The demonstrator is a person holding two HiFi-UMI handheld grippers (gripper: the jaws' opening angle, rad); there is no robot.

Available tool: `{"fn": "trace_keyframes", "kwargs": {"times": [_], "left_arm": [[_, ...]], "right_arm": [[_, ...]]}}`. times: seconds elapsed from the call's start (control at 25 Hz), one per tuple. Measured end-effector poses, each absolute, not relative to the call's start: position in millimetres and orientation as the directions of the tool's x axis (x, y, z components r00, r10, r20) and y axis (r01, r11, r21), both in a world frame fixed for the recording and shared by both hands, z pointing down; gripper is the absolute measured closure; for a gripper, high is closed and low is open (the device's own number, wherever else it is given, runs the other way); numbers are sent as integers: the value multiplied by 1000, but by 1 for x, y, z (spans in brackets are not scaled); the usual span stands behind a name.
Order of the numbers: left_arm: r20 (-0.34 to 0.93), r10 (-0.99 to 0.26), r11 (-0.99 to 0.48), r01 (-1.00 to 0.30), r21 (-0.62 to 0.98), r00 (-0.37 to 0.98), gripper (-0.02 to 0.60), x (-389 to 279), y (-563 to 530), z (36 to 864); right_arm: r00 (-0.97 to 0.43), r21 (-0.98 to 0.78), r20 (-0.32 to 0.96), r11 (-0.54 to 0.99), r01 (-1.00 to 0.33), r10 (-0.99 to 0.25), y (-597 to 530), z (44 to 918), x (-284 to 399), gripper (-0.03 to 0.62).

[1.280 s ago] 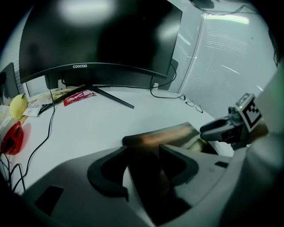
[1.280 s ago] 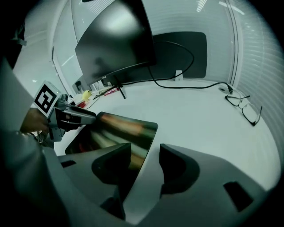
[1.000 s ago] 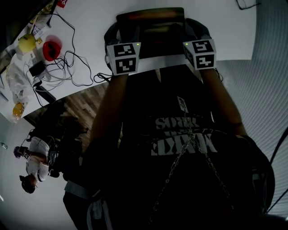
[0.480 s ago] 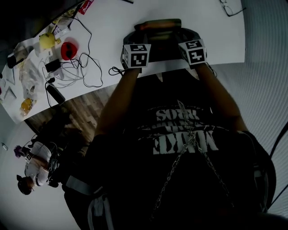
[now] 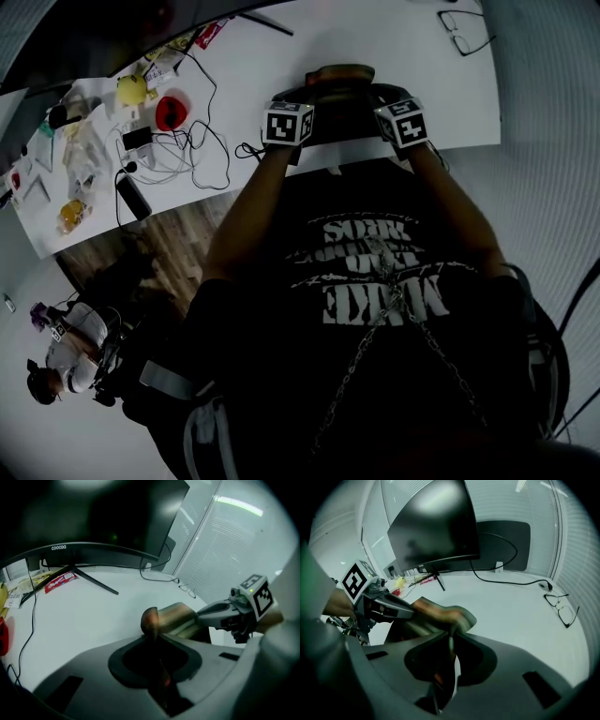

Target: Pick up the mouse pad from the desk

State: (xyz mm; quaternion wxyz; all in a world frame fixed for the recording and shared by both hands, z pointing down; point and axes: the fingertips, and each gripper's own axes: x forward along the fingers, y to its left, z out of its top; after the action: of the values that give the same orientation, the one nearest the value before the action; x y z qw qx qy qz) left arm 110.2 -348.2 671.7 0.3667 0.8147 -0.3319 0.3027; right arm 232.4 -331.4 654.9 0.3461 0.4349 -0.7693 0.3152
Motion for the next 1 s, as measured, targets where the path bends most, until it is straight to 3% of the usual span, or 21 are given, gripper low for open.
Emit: {"fn": "trace_keyframes", "kwargs": {"times": [0.48,1.0], "left_arm": [[530,-484,-605,-703,373,697,517,106,-388,493],[369,-550,-680,-658,323,749,515,85,-396,351]], "right_arm": [[-484,-270,596,407,-872,-641,-365,489,244,551],[-558,-217,436,520,-826,-706,-377,342,227,550]]}}
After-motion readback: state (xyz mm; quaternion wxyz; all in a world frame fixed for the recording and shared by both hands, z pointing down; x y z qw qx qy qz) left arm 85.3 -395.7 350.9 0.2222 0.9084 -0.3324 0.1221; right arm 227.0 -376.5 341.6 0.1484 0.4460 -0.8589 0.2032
